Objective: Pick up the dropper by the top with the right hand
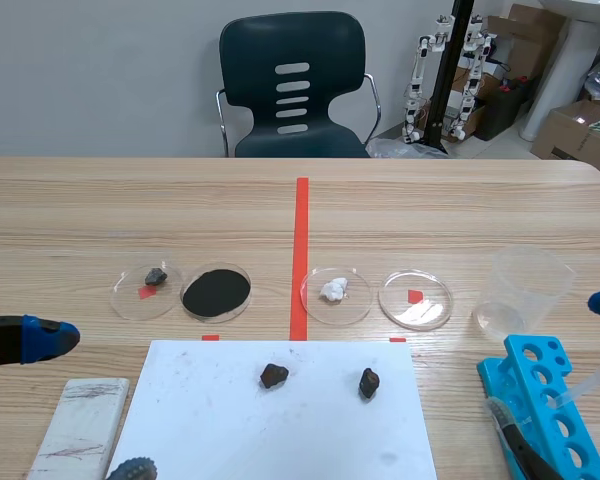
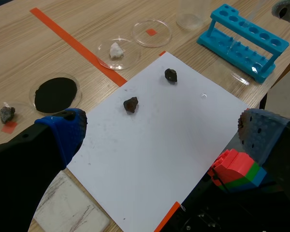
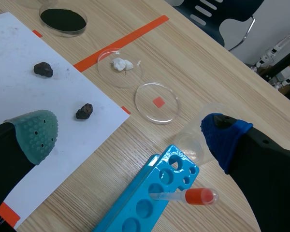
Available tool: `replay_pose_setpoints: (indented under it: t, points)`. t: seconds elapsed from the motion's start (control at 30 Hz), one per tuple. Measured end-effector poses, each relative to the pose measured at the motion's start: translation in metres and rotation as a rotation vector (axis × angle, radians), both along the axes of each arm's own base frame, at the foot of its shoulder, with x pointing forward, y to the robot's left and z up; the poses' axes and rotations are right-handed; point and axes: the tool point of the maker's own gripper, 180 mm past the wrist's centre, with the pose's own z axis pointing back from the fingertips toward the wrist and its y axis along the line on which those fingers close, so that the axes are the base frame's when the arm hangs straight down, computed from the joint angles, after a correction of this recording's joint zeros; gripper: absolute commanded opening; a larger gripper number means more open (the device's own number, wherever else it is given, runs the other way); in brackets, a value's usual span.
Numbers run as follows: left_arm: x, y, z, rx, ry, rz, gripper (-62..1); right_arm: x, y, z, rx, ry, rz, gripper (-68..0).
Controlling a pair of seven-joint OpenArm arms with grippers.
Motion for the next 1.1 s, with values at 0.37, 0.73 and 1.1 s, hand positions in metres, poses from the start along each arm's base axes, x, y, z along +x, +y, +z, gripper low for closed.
replay_pose_setpoints:
  t: [0.37,0.73,1.1]
  points:
    - [0.0,0.0,0.0,0.0,0.0,0.0,1.4,0.0,0.0,0.0,0.0,0.0,0.0,-5.2]
    - [0.0,0.0,0.0,0.0,0.0,0.0,1.4,-0.018,0.007,0.024,0.096,-0.103,0.021,-5.2]
    - [0.0,0.0,0.0,-0.001,0.0,0.0,1.4,-0.058,-0.018,0.022,0.21,-0.224,0.003,-5.2]
